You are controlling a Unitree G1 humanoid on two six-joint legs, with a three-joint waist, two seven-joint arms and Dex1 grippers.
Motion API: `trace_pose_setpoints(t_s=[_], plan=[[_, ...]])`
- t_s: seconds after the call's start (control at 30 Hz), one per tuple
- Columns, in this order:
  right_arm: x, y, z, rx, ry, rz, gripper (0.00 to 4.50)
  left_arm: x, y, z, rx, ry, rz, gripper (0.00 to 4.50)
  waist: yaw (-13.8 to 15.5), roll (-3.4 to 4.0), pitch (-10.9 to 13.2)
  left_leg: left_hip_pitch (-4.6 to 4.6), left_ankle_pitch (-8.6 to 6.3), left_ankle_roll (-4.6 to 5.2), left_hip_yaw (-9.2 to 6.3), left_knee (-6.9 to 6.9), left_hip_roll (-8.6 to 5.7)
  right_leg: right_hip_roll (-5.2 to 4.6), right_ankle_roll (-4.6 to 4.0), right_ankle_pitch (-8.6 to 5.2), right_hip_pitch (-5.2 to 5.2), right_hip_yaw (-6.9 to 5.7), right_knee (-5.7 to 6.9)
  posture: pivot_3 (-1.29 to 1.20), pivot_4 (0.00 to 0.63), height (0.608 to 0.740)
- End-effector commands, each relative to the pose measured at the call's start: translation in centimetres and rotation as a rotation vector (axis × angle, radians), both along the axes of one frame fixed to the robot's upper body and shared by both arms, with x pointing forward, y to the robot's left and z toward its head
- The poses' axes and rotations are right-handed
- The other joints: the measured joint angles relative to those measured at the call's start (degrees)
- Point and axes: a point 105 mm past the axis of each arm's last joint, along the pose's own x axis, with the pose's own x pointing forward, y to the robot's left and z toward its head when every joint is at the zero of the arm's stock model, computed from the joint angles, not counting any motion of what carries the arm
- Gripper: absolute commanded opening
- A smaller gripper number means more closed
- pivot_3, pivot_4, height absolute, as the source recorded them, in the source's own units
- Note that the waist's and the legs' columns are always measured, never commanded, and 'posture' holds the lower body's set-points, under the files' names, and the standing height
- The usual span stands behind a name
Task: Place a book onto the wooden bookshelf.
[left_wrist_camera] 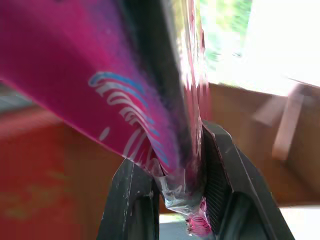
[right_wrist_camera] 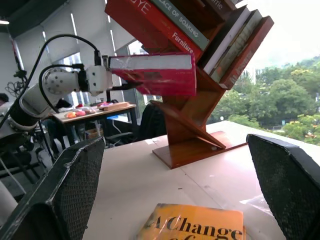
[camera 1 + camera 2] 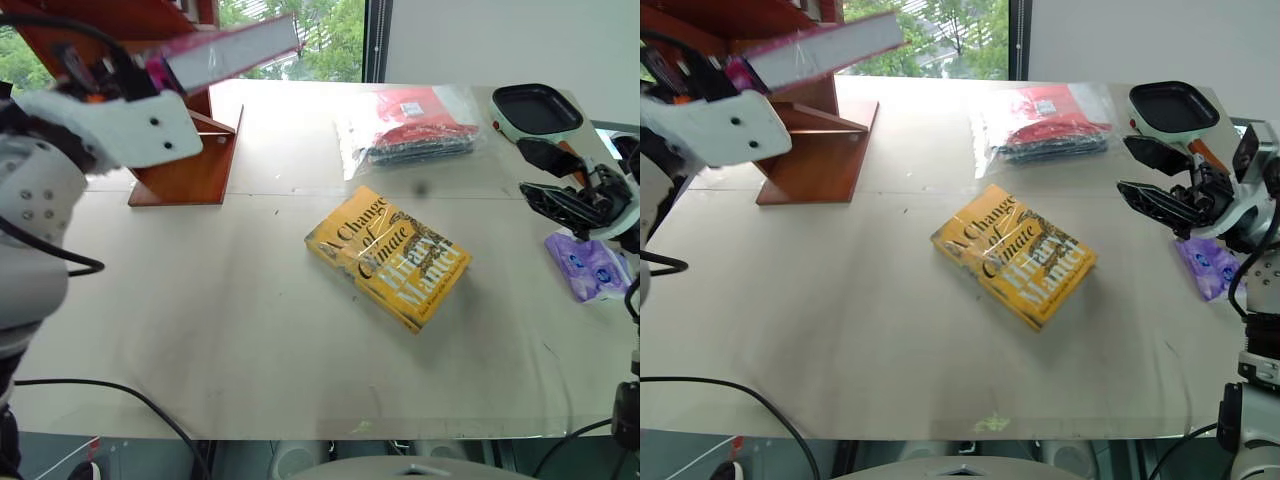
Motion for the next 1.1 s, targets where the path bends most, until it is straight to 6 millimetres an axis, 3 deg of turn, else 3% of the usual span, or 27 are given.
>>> trace_pose_setpoints(t_s=[0.03,0.27,0.47,0.57,0.73,0.97,1.1], plan=[[-0.2,0.5,0.6,-0.003,-0.055,0.032,4.5,-1.5,-1.0,2.3,0.052,-0.112,0.005,0.59,0.45,-0.11,0.02,-0.04,0.0,0.0,-0.04,0.03,0.0,0.0,0.0,0.0,-0.03,-0.01,0.02,0.0,0.15,0.74],[0.0,0.5,0.2,-0.011,-0.056,0.035,4.5,-1.9,1.6,3.0,0.11,-0.061,0.141,0.59,1.16,-0.11,0.02,-0.15,-0.01,0.01,-0.06,0.03,-0.02,-0.02,-0.01,0.0,-0.08,-0.03,0.0,0.0,0.15,0.74],[0.8,1.6,-0.2,0.008,-0.052,0.072,4.5,1.2,2.9,0.9,0.246,0.196,0.151,0.59,1.11,-0.11,0.02,-0.06,-0.01,0.01,-0.03,0.03,-0.04,-0.01,-0.01,0.0,-0.1,0.0,0.05,0.0,0.15,0.74],[1.1,2.0,-0.2,-0.002,-0.064,0.09,4.5,2.8,2.6,1.4,0.281,0.233,0.14,0.59,1.18,-0.11,0.02,-0.06,0.0,0.02,-0.03,0.06,-0.08,0.18,-0.02,0.0,-0.12,-0.03,0.04,0.0,0.15,0.74],[1.6,1.7,0.5,-0.007,-0.086,0.085,4.5,4.6,2.5,4.0,0.341,0.284,0.189,0.59,1.08,-0.18,0.01,-0.31,-0.01,0.07,0.0,0.18,-0.15,0.23,0.0,0.01,-0.33,-0.15,0.21,0.0,0.15,0.74],[2.2,1.5,0.9,-0.004,-0.094,0.043,4.5,5.0,3.6,5.9,0.388,0.359,0.286,0.59,0.16,-0.18,0.01,-0.51,0.0,0.05,0.01,0.22,-0.13,0.22,0.01,0.0,-0.46,-0.28,0.03,0.0,0.15,0.74],[2.3,1.5,1.2,0.016,-0.096,0.036,4.5,5.0,4.1,5.9,0.41,0.42,0.328,0.59,-0.11,-0.17,0.01,-0.74,0.0,0.05,-0.09,0.5,-0.12,0.18,0.02,0.0,-0.52,-0.42,0.02,0.0,0.15,0.74]])
